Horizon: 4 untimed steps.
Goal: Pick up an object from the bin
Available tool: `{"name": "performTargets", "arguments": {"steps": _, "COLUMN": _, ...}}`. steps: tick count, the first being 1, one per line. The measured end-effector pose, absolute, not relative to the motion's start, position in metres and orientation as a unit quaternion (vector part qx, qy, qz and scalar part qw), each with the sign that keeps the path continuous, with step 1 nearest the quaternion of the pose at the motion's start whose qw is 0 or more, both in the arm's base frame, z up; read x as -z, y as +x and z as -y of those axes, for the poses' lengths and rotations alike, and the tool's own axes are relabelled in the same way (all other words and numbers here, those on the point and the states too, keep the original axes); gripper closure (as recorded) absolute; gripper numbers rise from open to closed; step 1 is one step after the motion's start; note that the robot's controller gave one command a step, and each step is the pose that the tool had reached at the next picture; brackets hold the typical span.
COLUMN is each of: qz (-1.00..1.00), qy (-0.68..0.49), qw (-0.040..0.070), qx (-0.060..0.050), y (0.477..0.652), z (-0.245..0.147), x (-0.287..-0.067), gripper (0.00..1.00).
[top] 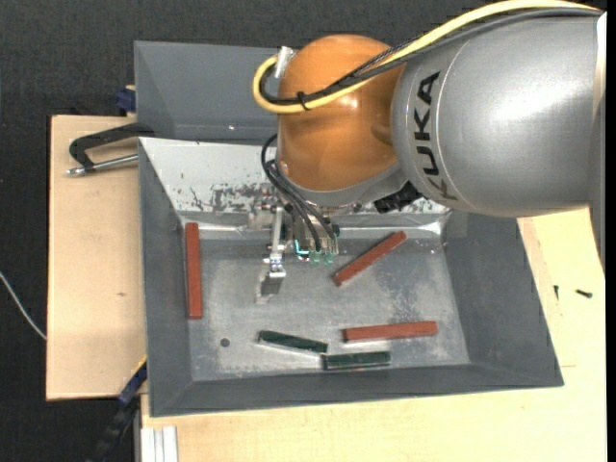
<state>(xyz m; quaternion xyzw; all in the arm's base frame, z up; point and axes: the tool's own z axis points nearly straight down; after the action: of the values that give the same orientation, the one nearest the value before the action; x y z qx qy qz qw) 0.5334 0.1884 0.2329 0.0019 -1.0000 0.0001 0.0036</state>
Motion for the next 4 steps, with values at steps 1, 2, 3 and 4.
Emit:
{"name": "performTargets", "arguments": {"steps": 1, "qz": 1.0, "qy": 0.001, "qw": -0.001, "qx": 0.001, "y": 0.535, "z": -0.187, "x": -0.237, "gripper": 0.0}}
{"name": "performTargets", "arguments": {"steps": 2, "qz": 1.0, "qy": 0.031, "qw": -0.004, "qx": 0.002, "y": 0.53, "z": -0.181, "x": -0.225, "gripper": 0.0}}
{"name": "performTargets", "arguments": {"steps": 3, "qz": 0.995, "qy": 0.097, "qw": -0.003, "qx": 0.001, "y": 0.514, "z": -0.158, "x": -0.165, "gripper": 0.0}}
{"name": "performTargets", "arguments": {"steps": 4, "qz": 0.995, "qy": 0.103, "qw": -0.002, "qx": 0.001, "y": 0.524, "z": -0.127, "x": -0.097, "gripper": 0.0}}
